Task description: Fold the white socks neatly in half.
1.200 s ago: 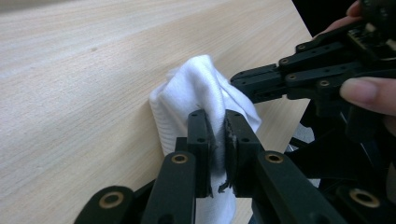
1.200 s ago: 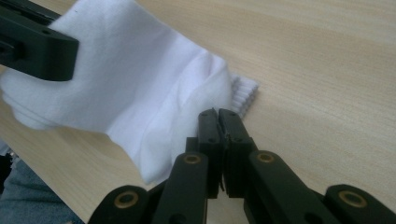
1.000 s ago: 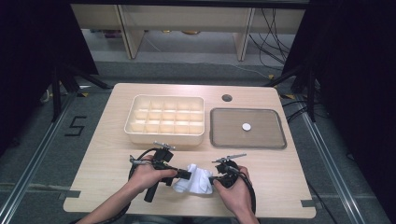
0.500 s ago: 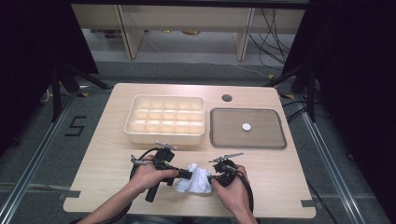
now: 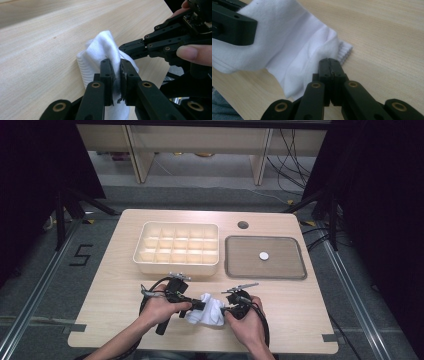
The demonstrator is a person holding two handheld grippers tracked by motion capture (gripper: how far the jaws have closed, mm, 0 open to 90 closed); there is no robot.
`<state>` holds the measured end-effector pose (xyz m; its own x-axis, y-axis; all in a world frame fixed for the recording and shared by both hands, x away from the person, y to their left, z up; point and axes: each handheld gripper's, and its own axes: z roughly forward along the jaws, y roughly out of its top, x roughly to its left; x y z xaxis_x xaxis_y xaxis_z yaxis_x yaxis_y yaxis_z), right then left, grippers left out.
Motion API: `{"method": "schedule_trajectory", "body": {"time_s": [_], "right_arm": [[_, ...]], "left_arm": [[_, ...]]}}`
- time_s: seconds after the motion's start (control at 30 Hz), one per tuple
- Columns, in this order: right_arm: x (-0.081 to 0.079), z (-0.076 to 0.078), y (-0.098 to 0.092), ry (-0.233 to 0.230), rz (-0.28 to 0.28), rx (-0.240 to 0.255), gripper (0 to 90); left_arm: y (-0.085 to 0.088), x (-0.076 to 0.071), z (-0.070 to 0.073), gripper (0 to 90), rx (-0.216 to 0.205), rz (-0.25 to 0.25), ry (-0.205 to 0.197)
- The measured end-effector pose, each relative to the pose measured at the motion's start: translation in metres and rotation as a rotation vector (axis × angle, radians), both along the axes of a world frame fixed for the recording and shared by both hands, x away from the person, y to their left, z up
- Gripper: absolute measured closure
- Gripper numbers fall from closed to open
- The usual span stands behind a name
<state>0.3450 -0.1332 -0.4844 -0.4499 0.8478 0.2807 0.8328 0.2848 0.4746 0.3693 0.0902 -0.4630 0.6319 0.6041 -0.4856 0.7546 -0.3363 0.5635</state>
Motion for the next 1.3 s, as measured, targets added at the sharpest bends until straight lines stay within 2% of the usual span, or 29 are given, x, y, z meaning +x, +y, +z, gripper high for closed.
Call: {"method": "schedule_trajectory", "body": {"time_s": [0.07, 0.1, 0.13, 0.2, 0.27, 0.3, 0.37, 0.43, 0.5, 0.57, 0.63, 0.7, 0.73, 0.83, 0.87, 0.93, 1.2, 1.23, 1.27, 1.3], "right_arm": [[0.0, 0.0, 0.001, 0.001, -0.005, 0.001, 89.9], [0.001, 0.0, 0.001, -0.004, 0.001, 0.003, 89.9], [0.001, 0.0, 0.001, 0.006, 0.006, 0.005, 89.9], [0.001, 0.0, 0.003, 0.011, -0.002, 0.006, 89.9], [0.001, 0.0, 0.003, 0.009, -0.006, 0.003, 89.9], [0.002, -0.001, 0.002, -0.007, 0.014, -0.009, 89.9], [0.001, 0.0, 0.004, 0.014, -0.004, 0.011, 89.9], [0.002, -0.001, 0.004, 0.007, 0.006, 0.01, 89.9], [0.003, -0.002, 0.004, -0.015, 0.015, -0.007, 89.8], [0.003, -0.001, 0.005, 0.0, 0.016, -0.021, 89.8], [0.003, -0.001, 0.007, -0.005, 0.011, -0.011, 89.8], [0.004, -0.001, 0.007, -0.008, 0.019, -0.015, 89.8], [0.003, -0.001, 0.008, -0.01, 0.02, 0.003, 89.8], [0.003, 0.0, 0.01, 0.0, 0.007, -0.001, 89.5], [0.004, -0.001, 0.01, -0.015, 0.014, -0.01, 89.5], [0.003, 0.0, 0.011, 0.002, 0.005, 0.003, 89.5], [0.004, -0.001, 0.012, -0.003, -0.001, -0.002, 89.5], [0.005, -0.002, 0.011, -0.015, 0.014, -0.002, 89.5], [0.004, -0.001, 0.012, 0.001, -0.001, 0.0, 89.5], [0.004, -0.002, 0.012, -0.008, 0.008, 0.005, 89.5]], "left_arm": [[-0.001, 0.0, 0.001, 81.2, 0.002, 0.0, -0.004], [-0.002, 0.0, -0.001, 81.2, -0.02, 0.009, -0.013], [-0.002, 0.0, 0.001, 81.2, 0.004, 0.003, -0.006], [-0.002, 0.0, 0.002, 81.1, 0.008, 0.001, -0.008], [-0.003, 0.001, 0.001, 81.0, -0.01, -0.002, -0.009], [-0.003, 0.001, 0.002, 81.0, 0.006, 0.001, -0.006], [-0.004, 0.001, 0.002, 80.9, -0.003, -0.001, -0.01], [-0.004, 0.001, 0.002, 80.9, 0.003, 0.006, -0.009], [-0.004, 0.002, 0.002, 80.9, 0.01, 0.002, -0.015], [-0.004, 0.003, 0.002, 80.8, 0.013, -0.005, -0.015], [-0.004, 0.004, 0.001, 80.7, 0.007, -0.009, -0.017], [-0.003, 0.005, 0.002, 80.5, 0.019, -0.004, -0.019], [-0.003, 0.005, 0.002, 80.6, 0.018, -0.001, -0.02], [-0.002, 0.006, 0.002, 80.4, 0.024, -0.001, -0.027], [-0.002, 0.006, 0.002, 80.4, 0.022, -0.002, -0.028], [-0.003, 0.006, 0.003, 80.4, 0.022, -0.001, -0.031], [-0.005, 0.008, 0.002, 80.6, 0.02, -0.002, -0.037], [-0.005, 0.008, 0.003, 80.6, 0.029, -0.003, -0.037], [-0.005, 0.008, 0.003, 80.6, 0.03, -0.004, -0.038], [-0.005, 0.009, 0.002, 80.6, 0.015, -0.009, -0.037]]}}
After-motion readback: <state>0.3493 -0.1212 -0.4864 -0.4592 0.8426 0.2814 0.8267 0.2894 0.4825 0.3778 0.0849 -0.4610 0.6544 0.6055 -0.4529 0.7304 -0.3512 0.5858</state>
